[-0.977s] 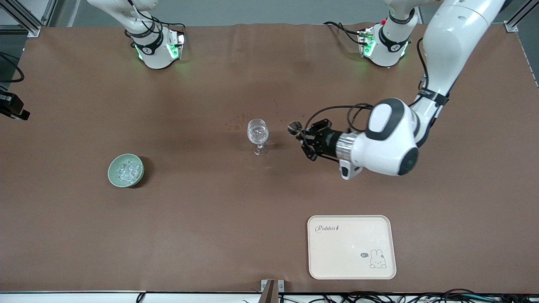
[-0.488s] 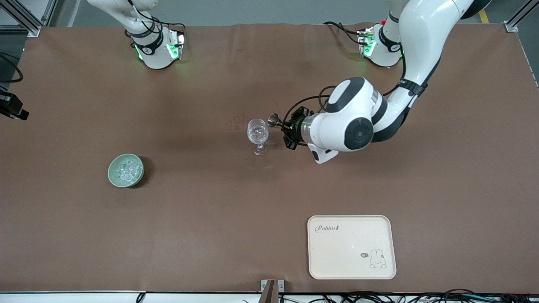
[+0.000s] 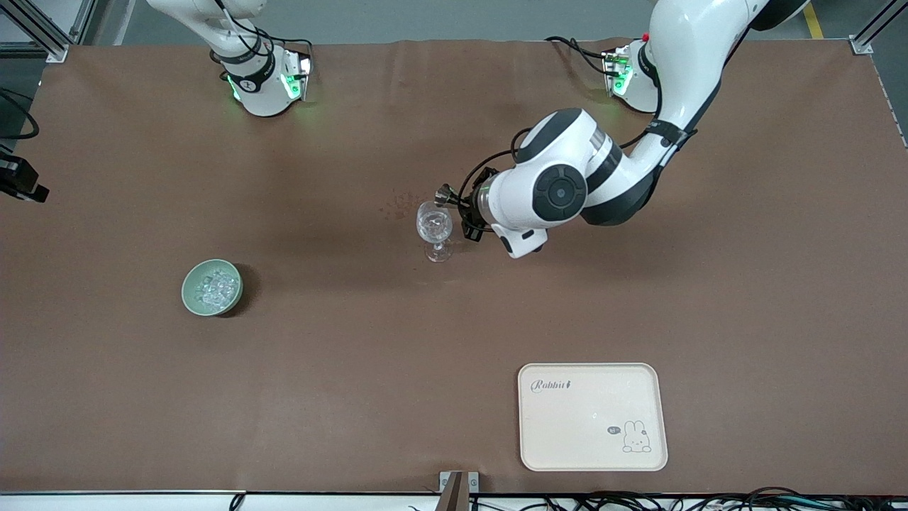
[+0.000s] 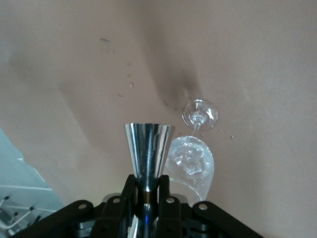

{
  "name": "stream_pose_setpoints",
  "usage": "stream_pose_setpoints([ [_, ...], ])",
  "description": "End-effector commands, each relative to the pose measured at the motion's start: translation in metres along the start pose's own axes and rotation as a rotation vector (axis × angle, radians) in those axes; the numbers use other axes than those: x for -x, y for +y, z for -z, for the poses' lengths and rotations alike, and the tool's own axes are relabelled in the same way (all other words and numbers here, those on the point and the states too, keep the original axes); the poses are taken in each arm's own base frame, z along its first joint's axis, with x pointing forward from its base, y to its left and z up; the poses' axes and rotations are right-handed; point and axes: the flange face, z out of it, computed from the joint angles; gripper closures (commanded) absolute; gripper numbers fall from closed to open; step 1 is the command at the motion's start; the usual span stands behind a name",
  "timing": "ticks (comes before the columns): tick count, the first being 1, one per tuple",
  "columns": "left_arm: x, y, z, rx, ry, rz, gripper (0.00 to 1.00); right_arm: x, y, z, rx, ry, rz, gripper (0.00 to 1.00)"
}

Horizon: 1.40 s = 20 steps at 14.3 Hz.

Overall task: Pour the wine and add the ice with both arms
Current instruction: 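Carry the metal jigger with the left gripper over the wine glass, then tilt the jigger with the left gripper to pour into the glass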

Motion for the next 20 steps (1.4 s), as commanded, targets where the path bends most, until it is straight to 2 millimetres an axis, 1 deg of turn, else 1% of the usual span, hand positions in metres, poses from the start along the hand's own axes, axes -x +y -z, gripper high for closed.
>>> stream_pose_setpoints([
  [1, 0.010, 0.003, -0.001, 0.036, 0.046, 0.029, 1.00, 0.001, 0.001, 0.000, -0.012, -0.007, -0.012, 0.98],
  [2, 0.014, 0.003, -0.008, 0.040, 0.071, 0.035, 1.00, 0.001, 0.001, 0.000, -0.013, -0.005, -0.012, 0.98],
  [6, 0.017, 0.003, -0.014, 0.079, 0.143, 0.045, 1.00, 0.001, -0.003, -0.001, -0.035, -0.011, -0.012, 0.99],
  [8, 0.023, 0.001, -0.020, 0.093, 0.180, 0.041, 1.00, 0.000, -0.005, 0.000, -0.042, -0.002, -0.009, 1.00],
  [10, 0.023, 0.001, -0.021, 0.119, 0.220, 0.042, 1.00, 0.001, -0.006, -0.001, -0.040, -0.009, -0.004, 1.00],
  [12, 0.032, -0.004, -0.027, 0.130, 0.249, 0.016, 1.00, 0.001, -0.004, -0.001, -0.040, -0.012, -0.004, 1.00],
  [14, 0.034, -0.005, -0.026, 0.151, 0.280, 0.000, 1.00, 0.001, -0.005, -0.001, -0.040, -0.011, 0.002, 1.00],
  [15, 0.038, -0.006, -0.027, 0.156, 0.284, 0.000, 1.00, 0.002, -0.007, 0.000, -0.038, -0.009, 0.006, 1.00],
  [16, 0.045, -0.010, -0.029, 0.172, 0.305, -0.019, 1.00, 0.002, -0.008, 0.001, -0.037, -0.002, 0.011, 1.00],
  [17, 0.046, -0.009, -0.030, 0.192, 0.344, -0.035, 1.00, 0.002, -0.012, 0.001, -0.038, -0.001, 0.020, 1.00],
  [18, 0.048, -0.011, -0.032, 0.195, 0.360, -0.044, 1.00, 0.002, -0.006, 0.001, -0.039, -0.001, 0.011, 1.00],
  [20, 0.049, -0.012, -0.034, 0.199, 0.373, -0.052, 1.00, 0.001, -0.006, 0.000, -0.042, -0.003, 0.012, 1.00],
])
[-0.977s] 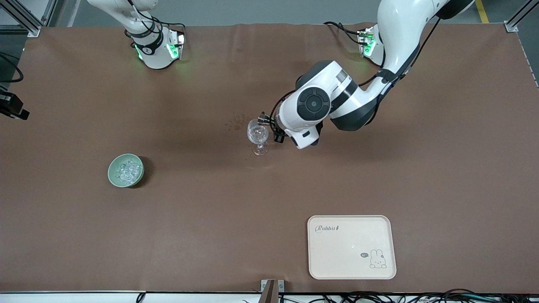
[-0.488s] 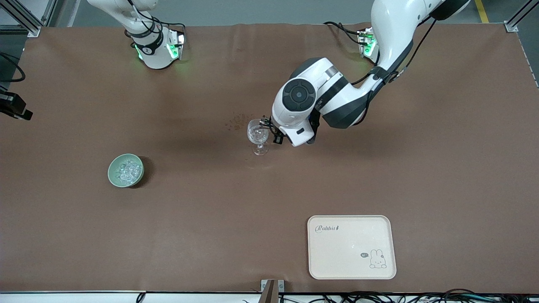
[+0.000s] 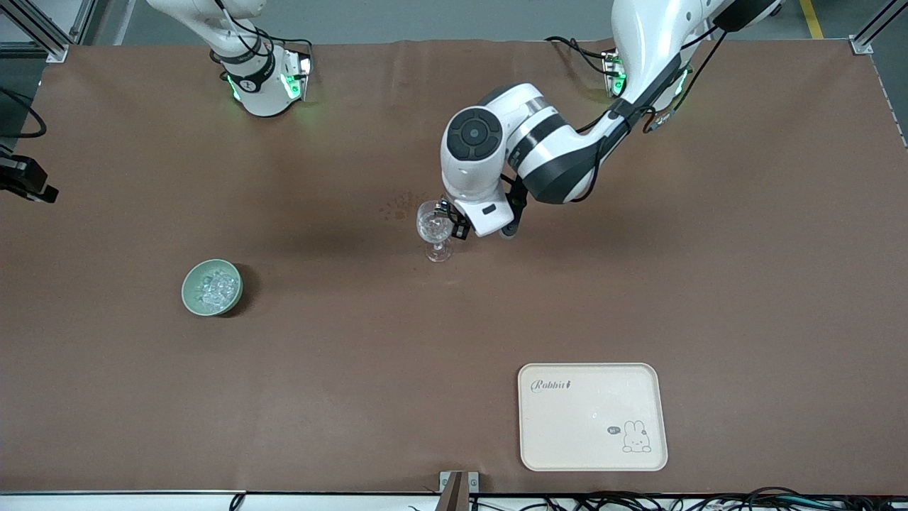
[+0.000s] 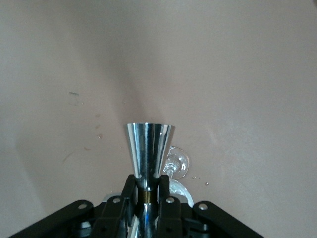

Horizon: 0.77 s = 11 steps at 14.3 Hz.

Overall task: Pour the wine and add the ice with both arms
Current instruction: 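Tilt the jigger with the left gripper to pour into the glass, then move the jigger to the tray while the right gripper raises the ice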

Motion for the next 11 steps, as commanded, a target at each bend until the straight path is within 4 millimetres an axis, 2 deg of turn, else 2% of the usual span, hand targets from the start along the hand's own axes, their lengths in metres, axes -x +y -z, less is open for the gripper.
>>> stream_pose_setpoints([
  [1, 0.006, 0.001, 0.004, 0.033, 0.045, -0.009, 1.00, 0.001, 0.004, 0.001, -0.017, 0.002, -0.006, 0.99],
  [9, 0.007, -0.004, 0.005, 0.034, 0.100, -0.038, 1.00, 0.001, 0.003, 0.001, -0.017, 0.002, 0.008, 0.99],
  [11, -0.006, 0.004, 0.010, -0.002, 0.031, 0.005, 1.00, 0.001, 0.004, 0.001, -0.017, 0.000, 0.008, 0.99],
])
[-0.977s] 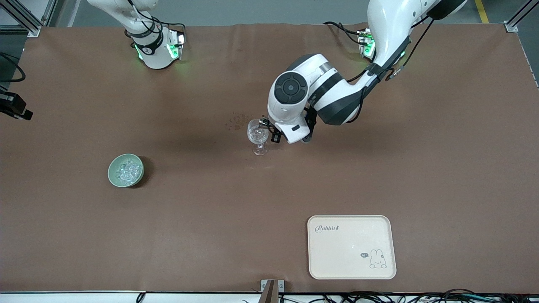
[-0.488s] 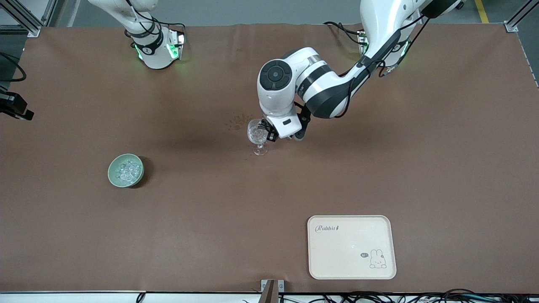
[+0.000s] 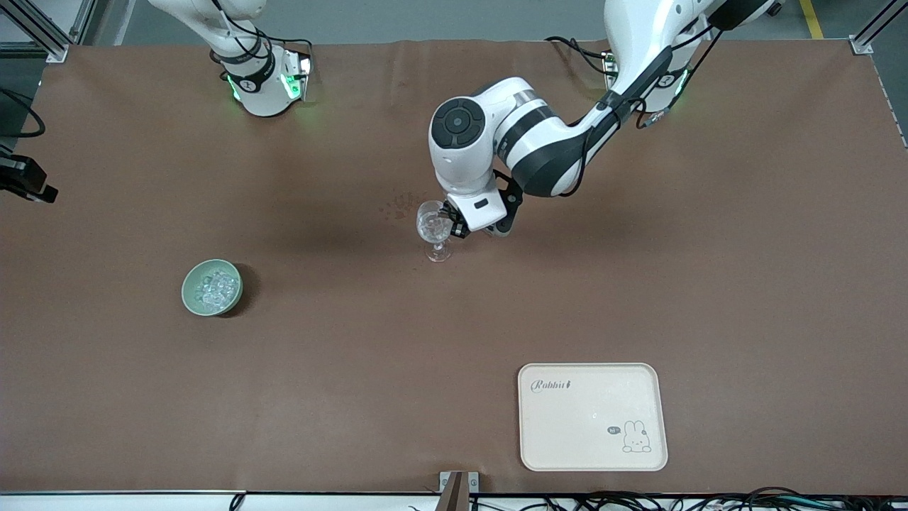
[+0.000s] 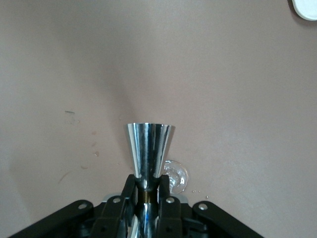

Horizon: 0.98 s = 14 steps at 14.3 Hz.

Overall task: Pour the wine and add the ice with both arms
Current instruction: 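Move the jigger to the tray while the right gripper raises the ice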

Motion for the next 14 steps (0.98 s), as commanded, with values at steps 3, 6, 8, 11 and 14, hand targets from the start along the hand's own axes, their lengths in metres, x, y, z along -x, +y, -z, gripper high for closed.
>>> stream_pose_setpoints([
  [3, -0.042, 0.021, 0.030, -0.137, -0.314, 0.057, 1.00, 0.002, 0.002, 0.001, -0.014, -0.003, 0.007, 0.99],
  [6, -0.090, 0.040, 0.037, -0.168, -0.478, 0.082, 1.00, 0.002, 0.001, 0.001, -0.014, -0.004, 0.010, 0.99],
  [8, -0.140, 0.056, 0.041, -0.169, -0.638, 0.092, 1.00, 0.002, 0.001, 0.001, -0.014, -0.006, 0.010, 0.99],
  [11, -0.242, 0.081, 0.043, -0.058, -0.752, 0.152, 1.00, 0.002, 0.001, 0.001, -0.016, -0.004, 0.010, 0.99],
  [14, -0.324, 0.101, 0.009, 0.084, -0.782, 0.143, 0.99, 0.002, -0.001, 0.002, -0.016, 0.000, 0.013, 0.99],
])
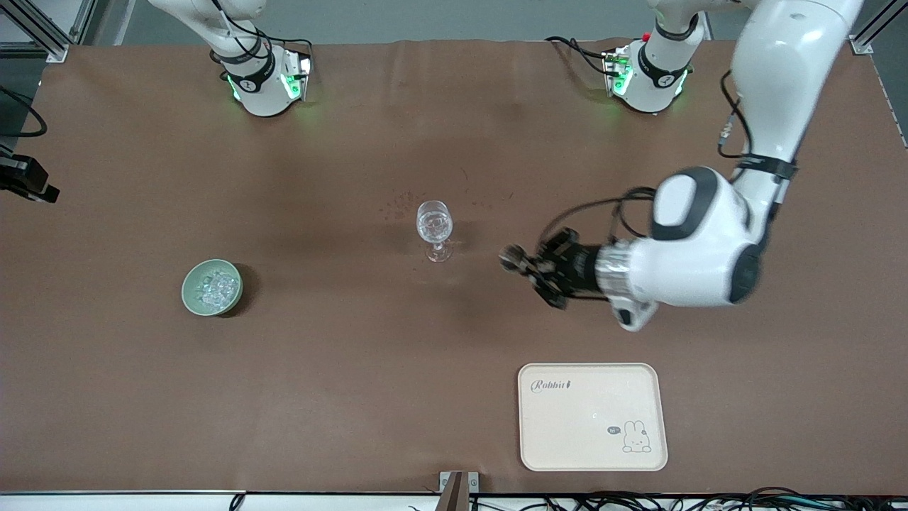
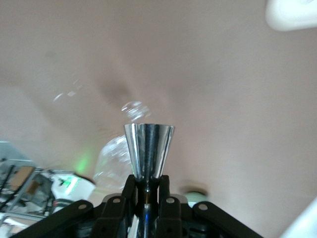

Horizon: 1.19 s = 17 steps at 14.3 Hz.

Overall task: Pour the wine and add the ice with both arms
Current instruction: 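Move the jigger to the tray while the right gripper raises the ice, then set the jigger on the tray while the right gripper brings ice over the glass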

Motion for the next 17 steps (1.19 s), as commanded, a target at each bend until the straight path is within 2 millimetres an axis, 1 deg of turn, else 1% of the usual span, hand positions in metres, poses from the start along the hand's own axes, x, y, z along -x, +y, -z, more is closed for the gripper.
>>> stream_pose_setpoints([
  [1, -0.056, 0.024, 0.009, 0.083, -0.056, -0.026, 0.99, 0.001, 0.002, 0.001, -0.016, 0.001, 0.007, 0.99],
  [2, -0.090, 0.032, 0.018, 0.118, -0.067, -0.010, 0.99, 0.001, 0.001, 0.002, -0.016, 0.003, 0.007, 0.99],
  [3, -0.109, 0.039, 0.023, 0.168, -0.078, -0.045, 0.99, 0.001, 0.000, 0.002, -0.016, 0.004, 0.007, 0.99],
  [4, -0.126, 0.044, 0.023, 0.202, -0.104, -0.058, 0.99, 0.001, -0.003, 0.002, -0.016, 0.006, 0.001, 0.99],
  [5, -0.158, 0.052, 0.017, 0.229, -0.147, -0.046, 0.99, 0.001, -0.009, 0.002, -0.014, 0.006, 0.007, 0.99],
  [6, -0.182, 0.064, 0.010, 0.264, -0.177, -0.068, 0.99, 0.001, -0.012, 0.002, -0.015, 0.008, 0.011, 0.99],
  [7, -0.206, 0.071, 0.002, 0.278, -0.200, -0.078, 0.98, 0.001, -0.015, 0.002, -0.017, 0.008, 0.016, 0.99],
  [8, -0.245, 0.072, 0.006, 0.297, -0.216, -0.058, 0.96, 0.002, -0.028, 0.004, -0.017, 0.012, 0.022, 0.99],
  [9, -0.266, 0.071, 0.006, 0.302, -0.225, -0.039, 0.95, 0.004, -0.046, 0.004, -0.017, 0.011, -0.004, 0.99],
  [10, -0.286, 0.072, -0.001, 0.306, -0.238, -0.026, 0.95, 0.006, -0.065, 0.004, -0.016, 0.010, -0.040, 0.99],
  [11, -0.298, 0.075, -0.002, 0.322, -0.242, -0.049, 0.94, 0.011, -0.091, 0.004, -0.017, 0.009, -0.054, 0.99],
  [12, -0.306, 0.076, -0.008, 0.325, -0.253, -0.049, 0.94, 0.016, -0.114, 0.003, -0.017, 0.008, -0.074, 0.99],
  [13, -0.313, 0.079, -0.008, 0.344, -0.277, -0.035, 0.93, 0.024, -0.144, 0.002, -0.019, 0.004, -0.088, 0.99],
  [14, -0.317, 0.081, -0.005, 0.362, -0.295, -0.025, 0.93, 0.030, -0.169, 0.001, -0.020, 0.006, -0.091, 0.99],
  [16, -0.322, 0.081, 0.002, 0.399, -0.368, 0.024, 0.88, 0.028, -0.208, -0.014, -0.042, 0.012, -0.121, 0.99],
  [17, -0.332, 0.080, -0.005, 0.412, -0.425, 0.069, 0.84, 0.029, -0.236, -0.030, -0.046, -0.006, -0.140, 0.99],
])
